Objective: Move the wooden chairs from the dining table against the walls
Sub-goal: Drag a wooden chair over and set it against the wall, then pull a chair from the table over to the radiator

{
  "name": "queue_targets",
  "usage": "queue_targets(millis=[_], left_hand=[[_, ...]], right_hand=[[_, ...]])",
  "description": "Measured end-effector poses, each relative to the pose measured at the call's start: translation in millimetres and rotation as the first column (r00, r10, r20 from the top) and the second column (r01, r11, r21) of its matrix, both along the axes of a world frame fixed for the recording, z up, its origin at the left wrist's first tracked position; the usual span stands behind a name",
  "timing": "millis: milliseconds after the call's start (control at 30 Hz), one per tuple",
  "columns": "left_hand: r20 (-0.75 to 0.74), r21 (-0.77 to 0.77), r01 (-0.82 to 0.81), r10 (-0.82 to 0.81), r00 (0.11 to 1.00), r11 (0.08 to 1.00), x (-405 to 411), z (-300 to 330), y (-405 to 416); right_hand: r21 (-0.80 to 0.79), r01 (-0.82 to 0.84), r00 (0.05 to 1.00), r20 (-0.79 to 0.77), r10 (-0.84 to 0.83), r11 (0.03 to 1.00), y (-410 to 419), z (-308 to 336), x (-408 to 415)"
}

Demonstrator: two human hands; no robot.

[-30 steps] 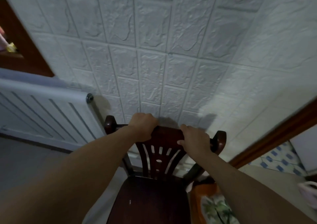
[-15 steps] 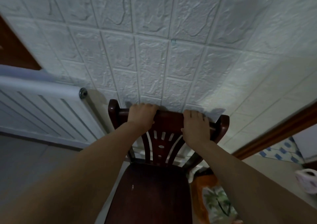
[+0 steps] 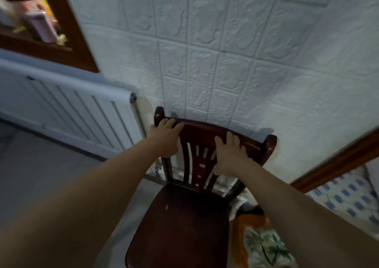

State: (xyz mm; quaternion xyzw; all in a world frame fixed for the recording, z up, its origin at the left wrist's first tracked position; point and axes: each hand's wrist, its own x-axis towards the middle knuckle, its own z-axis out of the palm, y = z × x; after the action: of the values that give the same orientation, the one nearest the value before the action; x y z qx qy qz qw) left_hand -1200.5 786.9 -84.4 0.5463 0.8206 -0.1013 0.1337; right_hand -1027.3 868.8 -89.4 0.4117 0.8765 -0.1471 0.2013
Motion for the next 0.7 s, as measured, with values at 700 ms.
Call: queue_targets(millis=[700], left_hand=[[0.024,-0.010,-0.722,0.722,0.692,0.692,73.5,73.1,-341.2]], right_hand=[[-0.065,-0.703,0.709,-0.140,0.691,0.708,-245.4,39.4,-56.8]])
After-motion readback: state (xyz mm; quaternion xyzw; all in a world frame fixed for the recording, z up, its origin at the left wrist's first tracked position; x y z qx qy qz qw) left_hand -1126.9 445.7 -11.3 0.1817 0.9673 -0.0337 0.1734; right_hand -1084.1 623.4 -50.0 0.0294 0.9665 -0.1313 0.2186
